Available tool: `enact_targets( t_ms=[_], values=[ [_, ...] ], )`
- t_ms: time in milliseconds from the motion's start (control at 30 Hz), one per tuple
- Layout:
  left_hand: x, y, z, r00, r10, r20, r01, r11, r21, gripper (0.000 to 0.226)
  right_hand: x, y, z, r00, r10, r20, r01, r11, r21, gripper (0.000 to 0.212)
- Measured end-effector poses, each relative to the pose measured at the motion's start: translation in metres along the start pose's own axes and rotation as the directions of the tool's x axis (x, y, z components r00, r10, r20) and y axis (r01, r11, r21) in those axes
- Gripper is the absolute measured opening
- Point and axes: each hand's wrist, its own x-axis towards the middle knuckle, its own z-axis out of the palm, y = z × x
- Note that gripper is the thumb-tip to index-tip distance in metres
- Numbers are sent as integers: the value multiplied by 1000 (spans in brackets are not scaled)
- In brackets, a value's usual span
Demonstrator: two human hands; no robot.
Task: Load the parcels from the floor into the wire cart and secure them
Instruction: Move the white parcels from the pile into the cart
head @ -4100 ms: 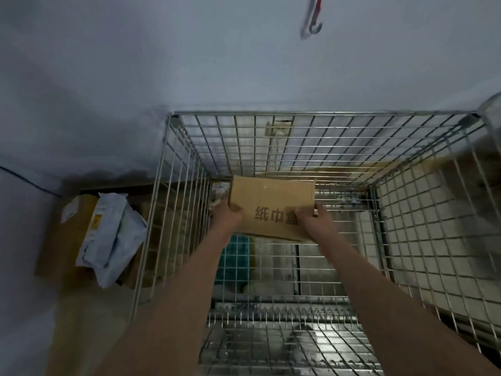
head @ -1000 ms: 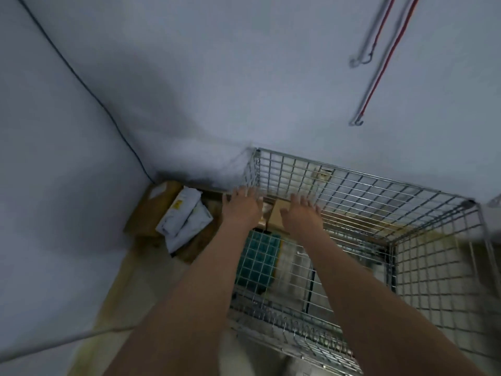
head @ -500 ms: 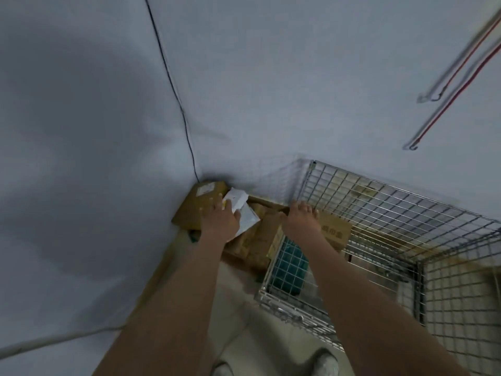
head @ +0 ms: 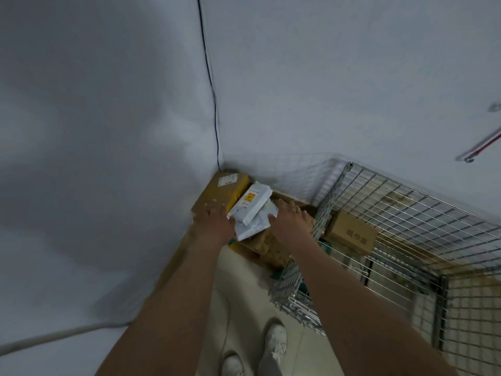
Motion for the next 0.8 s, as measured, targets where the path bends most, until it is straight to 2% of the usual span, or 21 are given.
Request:
enact_targets(
  t_ms=[333, 633, 800],
  values=[
    [66, 28, 22, 999, -32, 25, 32, 999, 33, 60, 86, 11, 22, 998, -9, 65, 7, 999, 34, 67],
    [181, 11, 63, 988, -23, 153, 22, 1000, 8, 62, 181, 3, 70, 984, 56, 169, -70, 994, 78, 66],
    [256, -4, 89, 958, -58, 280, 74, 996, -44, 61, 243, -7, 110, 960, 147, 236, -182, 974, 134, 65]
  ],
)
